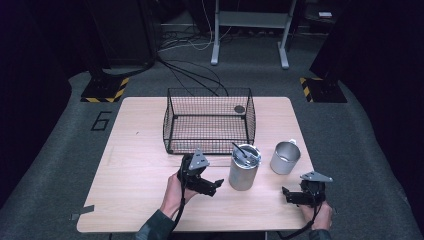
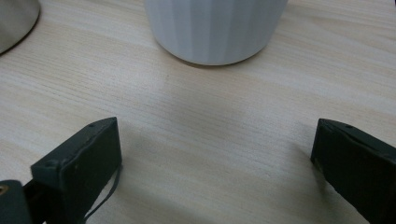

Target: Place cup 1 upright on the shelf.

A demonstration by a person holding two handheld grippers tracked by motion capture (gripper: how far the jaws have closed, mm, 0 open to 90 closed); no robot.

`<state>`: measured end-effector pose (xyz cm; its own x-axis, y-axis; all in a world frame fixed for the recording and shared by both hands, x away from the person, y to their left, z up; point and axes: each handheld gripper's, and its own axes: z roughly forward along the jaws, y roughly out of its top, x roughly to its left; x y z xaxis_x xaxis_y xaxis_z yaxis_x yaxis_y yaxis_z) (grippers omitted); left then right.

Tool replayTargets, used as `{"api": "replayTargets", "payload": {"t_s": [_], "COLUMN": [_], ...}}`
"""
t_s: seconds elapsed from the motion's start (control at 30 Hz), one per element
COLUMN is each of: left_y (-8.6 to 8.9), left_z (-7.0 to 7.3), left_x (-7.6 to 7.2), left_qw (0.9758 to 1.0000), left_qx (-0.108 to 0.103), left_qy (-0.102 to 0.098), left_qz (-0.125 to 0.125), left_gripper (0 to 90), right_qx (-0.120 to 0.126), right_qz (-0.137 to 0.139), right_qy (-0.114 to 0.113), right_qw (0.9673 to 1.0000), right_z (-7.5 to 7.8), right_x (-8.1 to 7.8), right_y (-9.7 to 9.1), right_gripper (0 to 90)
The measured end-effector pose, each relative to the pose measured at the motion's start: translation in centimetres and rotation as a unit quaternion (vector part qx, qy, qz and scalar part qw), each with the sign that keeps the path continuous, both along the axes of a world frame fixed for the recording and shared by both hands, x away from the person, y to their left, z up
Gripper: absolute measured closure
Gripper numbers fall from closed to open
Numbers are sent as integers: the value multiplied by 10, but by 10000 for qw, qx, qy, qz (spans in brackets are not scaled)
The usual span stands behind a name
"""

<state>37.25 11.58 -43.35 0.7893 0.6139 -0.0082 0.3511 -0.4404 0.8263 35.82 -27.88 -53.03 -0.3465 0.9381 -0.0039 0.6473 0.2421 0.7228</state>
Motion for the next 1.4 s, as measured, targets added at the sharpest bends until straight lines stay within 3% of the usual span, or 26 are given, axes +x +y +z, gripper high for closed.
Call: {"api": "replayTargets", "payload": {"t_s": [0.67,1.4], "left_y": [-38,-66], "left_z": [12,12], "left_x": [14,26], "left_qw": [9987,9974], "left_qx": [-281,-483], "left_qy": [52,-18], "left_qz": [-433,-541], "left_gripper": [2,1], "right_qx": [10,17], "right_qz": [-15,-31], "right_qy": [-5,12], "right_qw": [10000,10000], "right_z": [0,0], "right_x": [0,0], "right_y": [0,0], "right_gripper": [13,17]}}
